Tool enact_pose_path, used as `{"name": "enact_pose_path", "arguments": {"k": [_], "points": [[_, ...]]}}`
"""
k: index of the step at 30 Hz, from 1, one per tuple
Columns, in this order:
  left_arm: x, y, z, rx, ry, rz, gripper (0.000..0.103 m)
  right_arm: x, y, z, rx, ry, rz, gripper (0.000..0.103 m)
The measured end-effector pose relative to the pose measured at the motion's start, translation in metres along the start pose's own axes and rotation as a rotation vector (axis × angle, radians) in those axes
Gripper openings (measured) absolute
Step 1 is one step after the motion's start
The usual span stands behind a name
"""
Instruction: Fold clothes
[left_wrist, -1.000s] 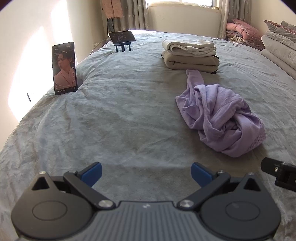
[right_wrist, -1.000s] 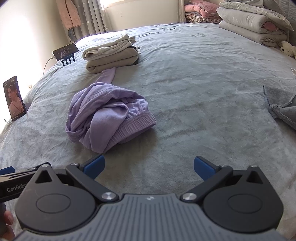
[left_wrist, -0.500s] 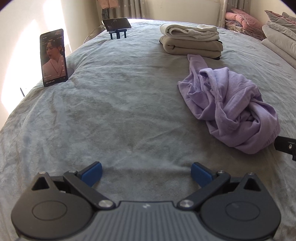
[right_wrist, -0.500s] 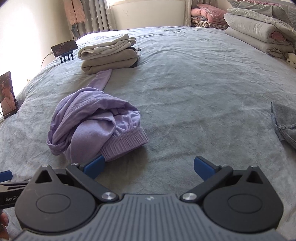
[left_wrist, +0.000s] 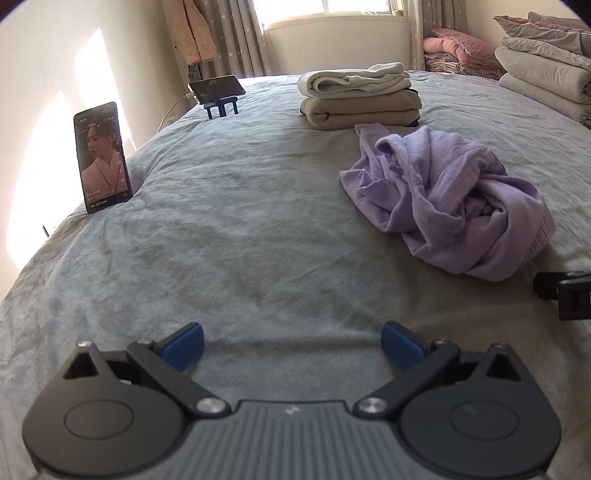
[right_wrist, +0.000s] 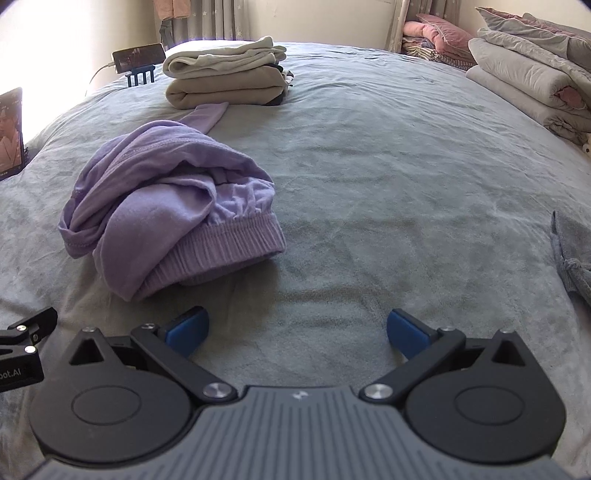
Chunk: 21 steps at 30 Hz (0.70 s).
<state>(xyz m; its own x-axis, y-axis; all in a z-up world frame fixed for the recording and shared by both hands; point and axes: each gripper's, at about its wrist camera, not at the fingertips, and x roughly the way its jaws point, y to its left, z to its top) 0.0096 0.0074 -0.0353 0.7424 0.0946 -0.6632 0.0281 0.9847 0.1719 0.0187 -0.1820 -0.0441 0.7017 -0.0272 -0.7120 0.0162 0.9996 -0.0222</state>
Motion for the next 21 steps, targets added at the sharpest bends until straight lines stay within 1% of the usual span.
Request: {"name": "enact_pose_path", "arguments": {"k": [3, 7, 9, 11, 14, 18, 21], "points": [[0.0, 0.003, -0.001, -0.023, -0.007, -0.013, 0.103, -0.002, 0.001, -0.003, -0.014, -0.029, -0.005, 0.103], [0.0, 0.009, 0.004, -0.046, -0.006, -0.046, 0.103, -0.003, -0.003, 0.005, -0.023, -0.012, 0.021, 0.103], [-0.002, 0.011, 0.006, -0.062, -0.012, -0.08, 0.103, -0.005, -0.005, 0.01, -0.027, 0.0, 0.046, 0.103], [-0.005, 0.014, 0.009, -0.09, -0.015, -0.138, 0.103, -0.006, -0.007, 0.019, -0.021, 0.015, 0.059, 0.103], [-0.006, 0.018, 0.013, -0.131, -0.012, -0.197, 0.103, -0.011, -0.012, 0.033, 0.014, 0.0, 0.075, 0.103], [-0.003, 0.02, 0.018, -0.143, -0.007, -0.182, 0.103, -0.008, -0.02, 0.05, 0.089, -0.023, 0.107, 0.103], [-0.002, 0.024, 0.018, -0.149, -0.009, -0.218, 0.103, 0.0, -0.024, 0.05, 0.128, -0.05, 0.126, 0.103]]}}
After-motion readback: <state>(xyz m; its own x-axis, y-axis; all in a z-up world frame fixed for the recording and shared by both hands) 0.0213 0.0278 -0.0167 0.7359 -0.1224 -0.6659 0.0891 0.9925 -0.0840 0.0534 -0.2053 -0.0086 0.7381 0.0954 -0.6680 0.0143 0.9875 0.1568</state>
